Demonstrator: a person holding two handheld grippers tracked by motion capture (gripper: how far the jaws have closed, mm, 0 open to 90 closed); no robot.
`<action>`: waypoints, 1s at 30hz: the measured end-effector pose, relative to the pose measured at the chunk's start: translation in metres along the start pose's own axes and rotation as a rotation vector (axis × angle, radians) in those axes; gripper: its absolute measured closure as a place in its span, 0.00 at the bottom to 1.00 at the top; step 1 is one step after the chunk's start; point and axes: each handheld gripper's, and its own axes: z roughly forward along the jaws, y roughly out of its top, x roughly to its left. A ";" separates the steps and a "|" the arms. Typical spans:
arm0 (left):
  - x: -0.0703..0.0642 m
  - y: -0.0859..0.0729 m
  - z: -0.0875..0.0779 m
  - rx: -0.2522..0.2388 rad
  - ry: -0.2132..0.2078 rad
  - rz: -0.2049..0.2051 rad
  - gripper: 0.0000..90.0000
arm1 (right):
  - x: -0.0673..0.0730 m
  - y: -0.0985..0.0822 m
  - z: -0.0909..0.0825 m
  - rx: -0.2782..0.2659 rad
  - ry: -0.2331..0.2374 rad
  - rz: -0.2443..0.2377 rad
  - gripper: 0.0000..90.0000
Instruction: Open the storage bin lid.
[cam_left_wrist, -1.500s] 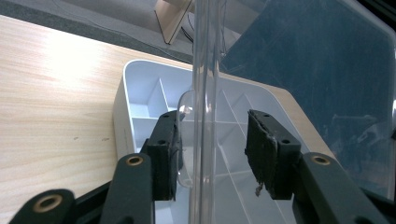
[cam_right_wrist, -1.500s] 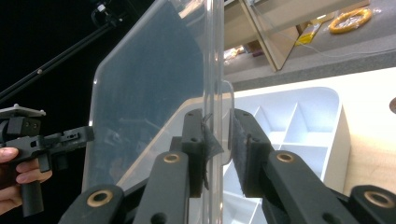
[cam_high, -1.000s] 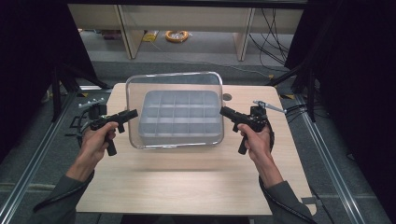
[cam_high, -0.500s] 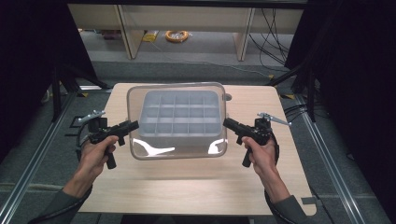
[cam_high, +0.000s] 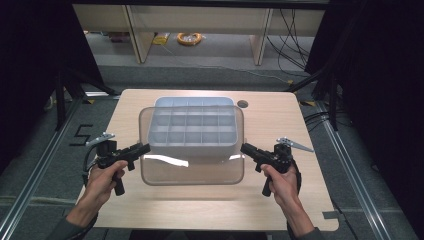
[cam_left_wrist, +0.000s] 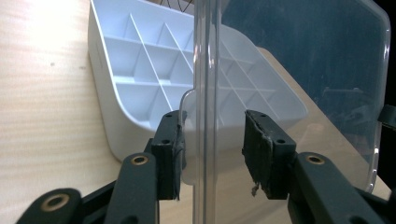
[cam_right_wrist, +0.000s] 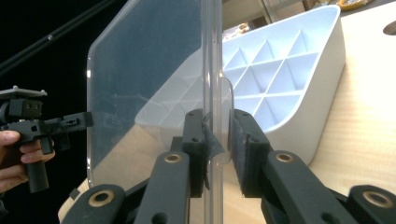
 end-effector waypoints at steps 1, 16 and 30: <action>0.000 -0.003 -0.001 0.006 0.006 0.003 0.65 | 0.003 -0.003 -0.001 0.011 -0.004 0.026 0.86; 0.001 -0.038 -0.014 0.053 -0.014 -0.002 0.65 | 0.010 -0.037 -0.016 0.061 -0.017 0.066 0.86; -0.003 -0.057 -0.028 0.078 -0.011 -0.001 0.64 | 0.020 -0.059 -0.031 0.090 -0.007 0.083 0.85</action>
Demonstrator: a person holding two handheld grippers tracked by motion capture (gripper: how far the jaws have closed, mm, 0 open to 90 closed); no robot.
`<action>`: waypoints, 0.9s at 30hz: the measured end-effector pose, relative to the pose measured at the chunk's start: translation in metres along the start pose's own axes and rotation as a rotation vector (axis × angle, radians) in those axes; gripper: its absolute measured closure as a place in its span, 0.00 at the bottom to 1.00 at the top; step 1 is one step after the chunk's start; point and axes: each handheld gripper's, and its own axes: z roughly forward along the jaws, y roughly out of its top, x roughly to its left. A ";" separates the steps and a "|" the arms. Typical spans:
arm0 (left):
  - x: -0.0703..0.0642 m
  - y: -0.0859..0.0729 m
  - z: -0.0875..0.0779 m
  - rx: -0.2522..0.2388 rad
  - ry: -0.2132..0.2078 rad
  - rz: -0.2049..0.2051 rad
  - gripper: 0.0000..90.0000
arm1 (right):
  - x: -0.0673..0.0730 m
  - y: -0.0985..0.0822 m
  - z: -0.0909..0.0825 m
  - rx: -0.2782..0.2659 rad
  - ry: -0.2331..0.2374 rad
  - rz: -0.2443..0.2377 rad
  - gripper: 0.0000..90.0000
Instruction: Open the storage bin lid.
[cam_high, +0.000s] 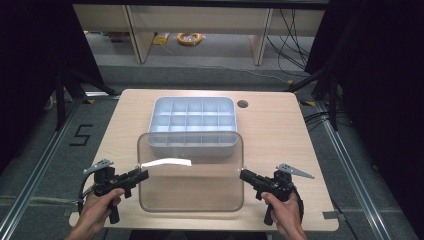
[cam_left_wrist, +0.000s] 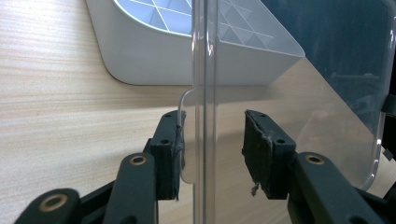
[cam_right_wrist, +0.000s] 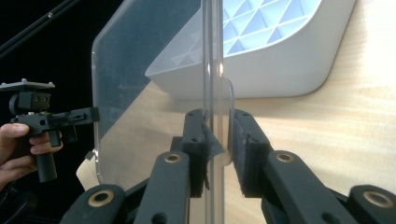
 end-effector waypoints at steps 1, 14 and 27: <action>0.000 -0.001 -0.001 0.002 -0.002 0.004 0.64 | -0.002 -0.001 0.000 -0.009 0.002 -0.029 0.85; 0.003 -0.018 0.001 0.052 0.003 -0.006 0.64 | -0.003 -0.020 -0.004 0.023 -0.016 -0.028 0.85; 0.005 -0.027 0.006 0.090 -0.006 0.013 0.63 | -0.011 -0.027 0.002 0.072 -0.059 0.028 0.82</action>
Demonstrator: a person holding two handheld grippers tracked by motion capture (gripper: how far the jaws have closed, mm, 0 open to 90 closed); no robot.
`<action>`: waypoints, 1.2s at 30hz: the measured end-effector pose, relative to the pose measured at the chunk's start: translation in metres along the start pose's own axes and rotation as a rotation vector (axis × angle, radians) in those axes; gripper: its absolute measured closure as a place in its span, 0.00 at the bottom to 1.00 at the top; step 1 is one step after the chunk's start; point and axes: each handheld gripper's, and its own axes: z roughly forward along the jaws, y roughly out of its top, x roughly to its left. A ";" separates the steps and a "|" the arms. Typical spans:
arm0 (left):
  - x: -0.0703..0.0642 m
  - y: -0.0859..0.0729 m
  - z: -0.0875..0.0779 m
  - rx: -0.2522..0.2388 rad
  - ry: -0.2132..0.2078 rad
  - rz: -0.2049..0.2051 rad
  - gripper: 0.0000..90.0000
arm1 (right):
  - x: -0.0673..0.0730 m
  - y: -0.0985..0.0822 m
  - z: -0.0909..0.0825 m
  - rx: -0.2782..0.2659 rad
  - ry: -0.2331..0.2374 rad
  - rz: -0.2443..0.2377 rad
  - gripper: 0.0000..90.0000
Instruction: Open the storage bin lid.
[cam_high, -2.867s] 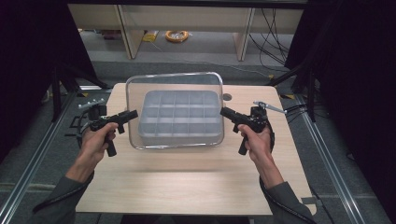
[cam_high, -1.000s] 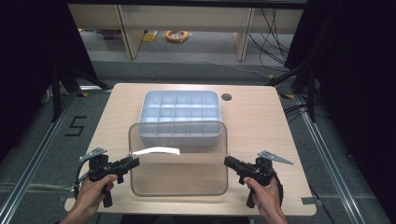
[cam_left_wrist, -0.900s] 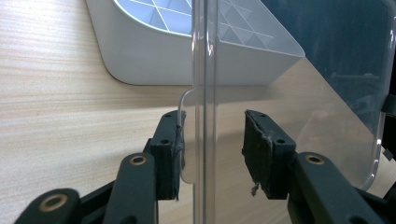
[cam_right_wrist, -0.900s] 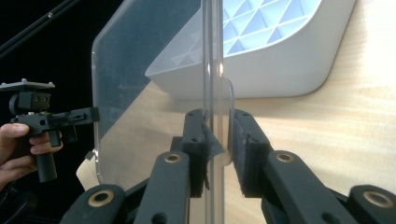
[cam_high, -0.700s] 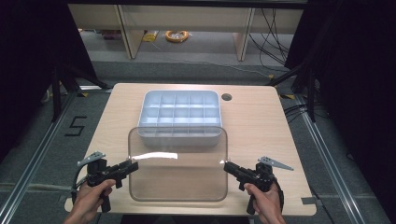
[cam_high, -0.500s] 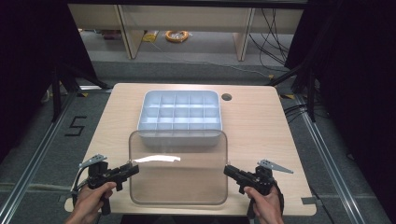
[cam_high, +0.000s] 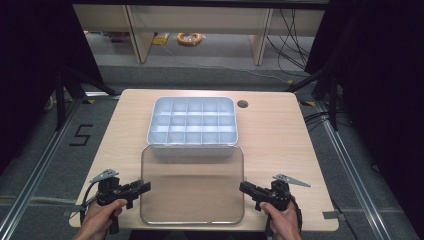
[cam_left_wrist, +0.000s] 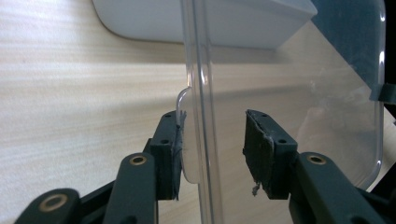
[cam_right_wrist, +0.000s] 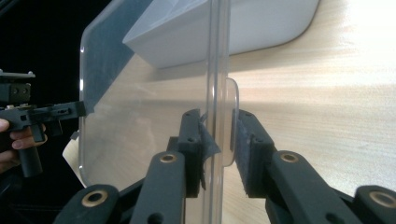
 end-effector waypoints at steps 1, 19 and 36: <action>0.000 -0.001 0.002 -0.014 0.000 -0.005 0.63 | -0.002 0.000 0.000 0.002 -0.002 -0.016 0.82; 0.013 -0.003 0.014 0.076 0.000 -0.029 0.61 | -0.011 -0.002 0.015 0.077 -0.044 0.021 0.76; 0.016 -0.004 0.022 0.120 0.033 -0.011 0.57 | -0.017 -0.003 0.020 0.095 -0.078 -0.018 0.74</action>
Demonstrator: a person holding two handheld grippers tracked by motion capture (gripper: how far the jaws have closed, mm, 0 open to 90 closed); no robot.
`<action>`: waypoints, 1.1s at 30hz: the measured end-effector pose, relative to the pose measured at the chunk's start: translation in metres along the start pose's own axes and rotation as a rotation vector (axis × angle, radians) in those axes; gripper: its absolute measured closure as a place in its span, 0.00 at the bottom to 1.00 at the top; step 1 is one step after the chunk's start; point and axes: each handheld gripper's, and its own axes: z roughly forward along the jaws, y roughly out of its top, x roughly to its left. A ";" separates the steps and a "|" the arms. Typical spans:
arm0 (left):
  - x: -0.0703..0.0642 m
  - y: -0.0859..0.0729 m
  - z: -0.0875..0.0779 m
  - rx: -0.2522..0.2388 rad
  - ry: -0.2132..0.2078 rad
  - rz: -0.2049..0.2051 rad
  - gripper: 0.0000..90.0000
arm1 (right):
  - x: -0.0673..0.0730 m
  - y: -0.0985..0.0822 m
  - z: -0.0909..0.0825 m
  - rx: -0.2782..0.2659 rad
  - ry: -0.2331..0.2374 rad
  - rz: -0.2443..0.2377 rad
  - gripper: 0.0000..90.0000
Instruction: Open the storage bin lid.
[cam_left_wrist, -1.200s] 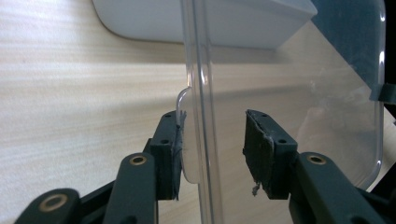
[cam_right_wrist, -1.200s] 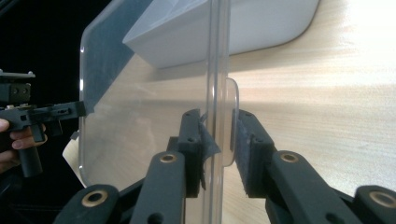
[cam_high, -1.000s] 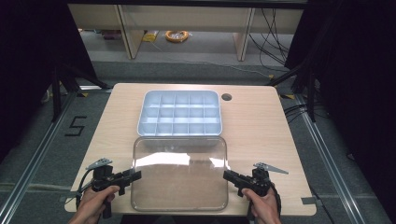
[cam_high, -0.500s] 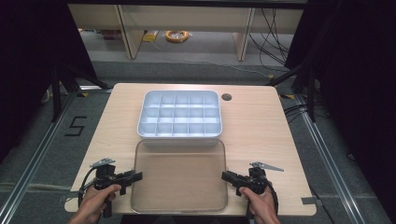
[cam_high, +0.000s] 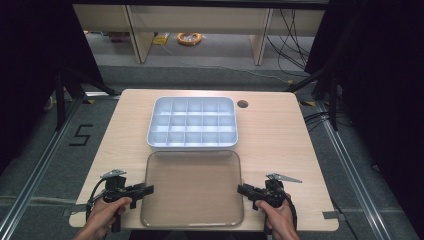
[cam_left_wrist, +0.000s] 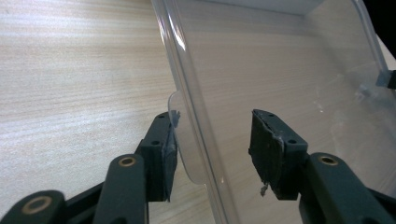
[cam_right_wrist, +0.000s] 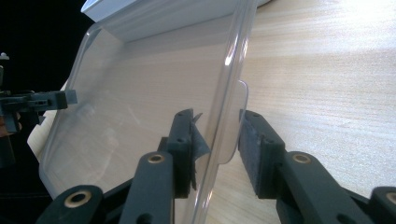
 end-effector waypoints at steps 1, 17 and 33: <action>0.000 0.000 0.001 0.000 0.006 0.001 0.56 | 0.000 0.000 0.000 0.003 -0.001 -0.002 0.74; -0.002 0.000 0.006 0.027 0.053 0.056 0.49 | 0.000 0.001 0.006 0.038 -0.021 -0.013 0.70; 0.000 0.005 -0.001 -0.081 0.075 -0.012 0.35 | -0.003 0.016 -0.007 -0.051 -0.033 -0.065 0.58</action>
